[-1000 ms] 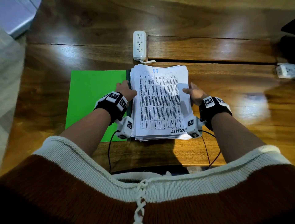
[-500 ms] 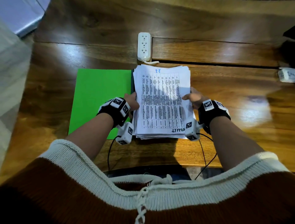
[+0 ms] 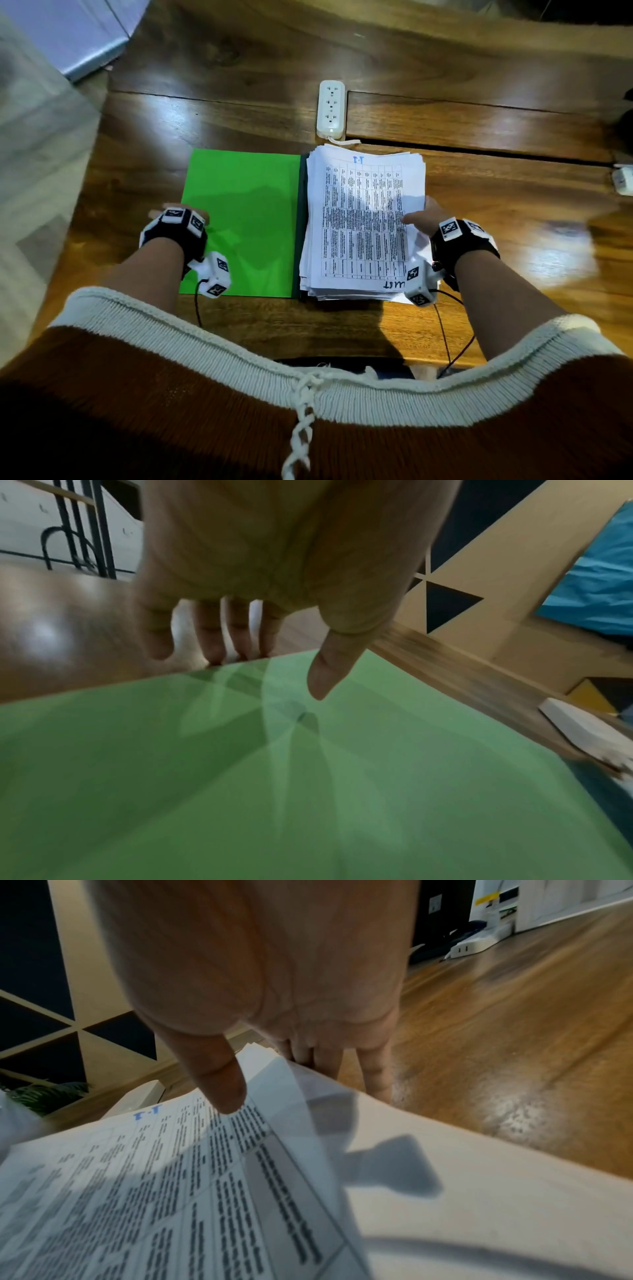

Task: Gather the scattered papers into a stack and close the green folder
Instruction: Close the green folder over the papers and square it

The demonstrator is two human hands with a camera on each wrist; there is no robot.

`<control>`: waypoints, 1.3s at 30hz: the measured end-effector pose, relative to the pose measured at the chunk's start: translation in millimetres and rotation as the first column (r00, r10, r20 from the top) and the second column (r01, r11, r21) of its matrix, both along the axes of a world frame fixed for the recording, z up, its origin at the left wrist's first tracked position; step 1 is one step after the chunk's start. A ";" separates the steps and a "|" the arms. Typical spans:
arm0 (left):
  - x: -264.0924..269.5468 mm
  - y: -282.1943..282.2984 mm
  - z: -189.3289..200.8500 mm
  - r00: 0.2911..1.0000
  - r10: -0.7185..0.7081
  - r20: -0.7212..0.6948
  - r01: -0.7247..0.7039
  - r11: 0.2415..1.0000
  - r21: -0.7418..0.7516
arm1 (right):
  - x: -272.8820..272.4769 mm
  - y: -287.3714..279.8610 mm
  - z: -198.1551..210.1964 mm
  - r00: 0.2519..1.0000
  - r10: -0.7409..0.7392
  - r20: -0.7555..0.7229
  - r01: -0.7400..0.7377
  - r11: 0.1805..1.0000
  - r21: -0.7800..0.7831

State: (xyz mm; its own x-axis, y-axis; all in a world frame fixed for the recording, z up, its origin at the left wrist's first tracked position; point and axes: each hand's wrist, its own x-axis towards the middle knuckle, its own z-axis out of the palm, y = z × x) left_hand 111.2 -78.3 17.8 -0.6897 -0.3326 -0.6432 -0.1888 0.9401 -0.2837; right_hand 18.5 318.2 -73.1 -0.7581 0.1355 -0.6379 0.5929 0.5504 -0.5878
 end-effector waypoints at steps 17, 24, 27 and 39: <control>-62.5 -38.0 45.5 0.829 0.496 -0.259 -0.364 0.830 0.423 | 5.6 -26.3 57.4 0.979 0.192 0.068 -0.203 0.885 0.420; -52.0 30.0 114.9 0.883 0.363 -0.299 -0.079 0.741 0.667 | -15.3 -111.6 130.2 0.799 0.513 -0.314 -0.399 0.843 0.361; -46.1 65.5 121.9 0.899 0.408 -0.158 -0.085 0.518 0.851 | -16.3 -137.6 158.0 0.734 0.521 -0.436 -0.482 0.852 0.205; -54.9 124.5 67.3 0.978 -0.096 -0.183 0.203 0.612 0.764 | -6.3 -60.6 164.1 0.897 0.378 -0.231 -0.320 0.913 0.251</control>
